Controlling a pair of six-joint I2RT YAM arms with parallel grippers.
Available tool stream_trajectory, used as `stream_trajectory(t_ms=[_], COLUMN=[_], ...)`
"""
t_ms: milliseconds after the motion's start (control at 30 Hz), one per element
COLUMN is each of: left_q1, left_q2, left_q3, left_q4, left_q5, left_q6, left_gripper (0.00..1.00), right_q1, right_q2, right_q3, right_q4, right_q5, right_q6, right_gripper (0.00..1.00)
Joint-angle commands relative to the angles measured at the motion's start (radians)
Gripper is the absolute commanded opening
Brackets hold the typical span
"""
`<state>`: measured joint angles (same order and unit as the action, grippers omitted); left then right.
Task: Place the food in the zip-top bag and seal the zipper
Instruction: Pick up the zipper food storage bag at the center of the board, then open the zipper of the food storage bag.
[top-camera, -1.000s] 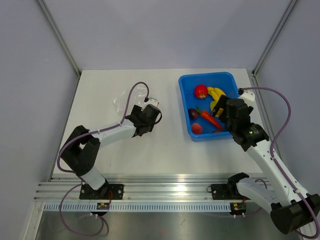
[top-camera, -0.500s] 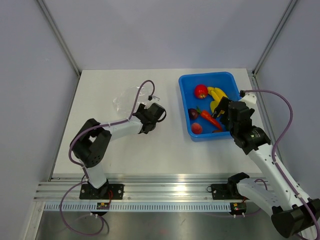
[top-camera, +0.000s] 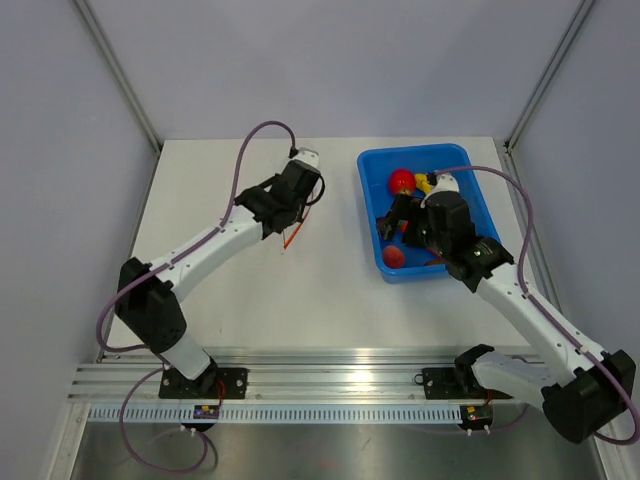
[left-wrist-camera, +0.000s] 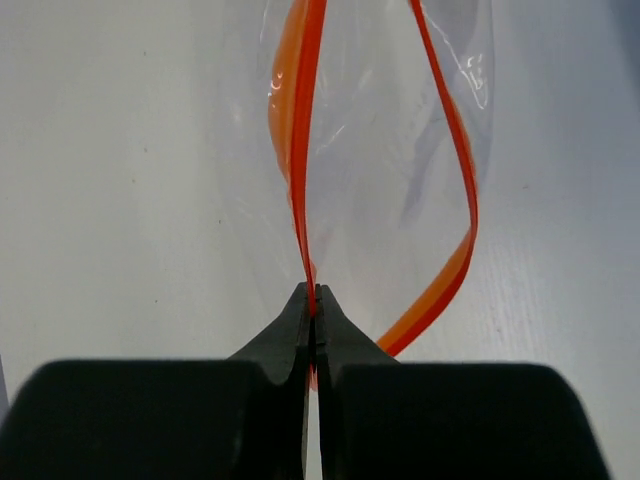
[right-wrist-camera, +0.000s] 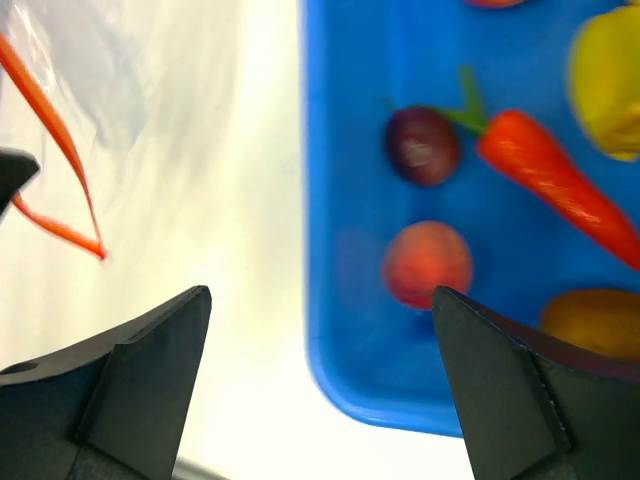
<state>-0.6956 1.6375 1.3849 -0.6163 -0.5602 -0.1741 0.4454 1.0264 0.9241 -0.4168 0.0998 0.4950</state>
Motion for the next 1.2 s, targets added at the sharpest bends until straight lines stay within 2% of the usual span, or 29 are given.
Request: stream_trajectory(t_ms=[0, 133, 567, 700, 733, 800, 833, 900, 933, 967, 1000, 1167], left_q1=[0.011, 0.018, 0.025, 0.025, 0.025, 0.025, 0.028, 0.034, 0.044, 0.048, 0.054, 0.080], left_q2=[-0.070, -0.070, -0.071, -0.077, -0.080, -0.091, -0.094, -0.108, -0.113, -0.119, -0.136, -0.180], left_q3=[0.144, 0.187, 0.195, 0.197, 0.198, 0.200, 0.201, 0.201, 0.201, 0.201, 0.200, 0.281], left_q4=[-0.161, -0.197, -0.188, -0.183, -0.183, -0.188, -0.191, -0.210, -0.217, -0.227, -0.250, -0.403], left_q5=[0.164, 0.243, 0.394, 0.419, 0.428, 0.437, 0.441, 0.451, 0.456, 0.465, 0.465, 0.381], left_q6=[-0.054, -0.102, -0.162, -0.174, -0.182, -0.186, -0.189, -0.189, -0.189, -0.186, -0.177, -0.116], left_gripper=[0.00, 0.00, 0.00, 0.00, 0.00, 0.00, 0.00, 0.00, 0.00, 0.00, 0.00, 0.00], right_q1=[0.103, 0.199, 0.314, 0.334, 0.337, 0.337, 0.338, 0.338, 0.338, 0.338, 0.338, 0.337], right_q2=[0.076, 0.176, 0.323, 0.411, 0.447, 0.475, 0.486, 0.489, 0.483, 0.480, 0.475, 0.474], right_q3=[0.132, 0.211, 0.305, 0.364, 0.374, 0.386, 0.384, 0.369, 0.368, 0.366, 0.375, 0.449], right_q4=[0.099, 0.111, 0.156, 0.136, 0.113, 0.098, 0.092, 0.101, 0.098, 0.096, 0.089, 0.017], right_q5=[-0.061, -0.051, -0.052, 0.041, 0.063, 0.109, 0.116, 0.153, 0.165, 0.178, 0.195, 0.196], right_q6=[0.022, 0.043, 0.102, 0.148, 0.154, 0.178, 0.183, 0.185, 0.180, 0.174, 0.154, 0.070], right_gripper=[0.99, 1.00, 0.99, 0.94, 0.85, 0.75, 0.65, 0.41, 0.20, 0.04, 0.00, 0.00])
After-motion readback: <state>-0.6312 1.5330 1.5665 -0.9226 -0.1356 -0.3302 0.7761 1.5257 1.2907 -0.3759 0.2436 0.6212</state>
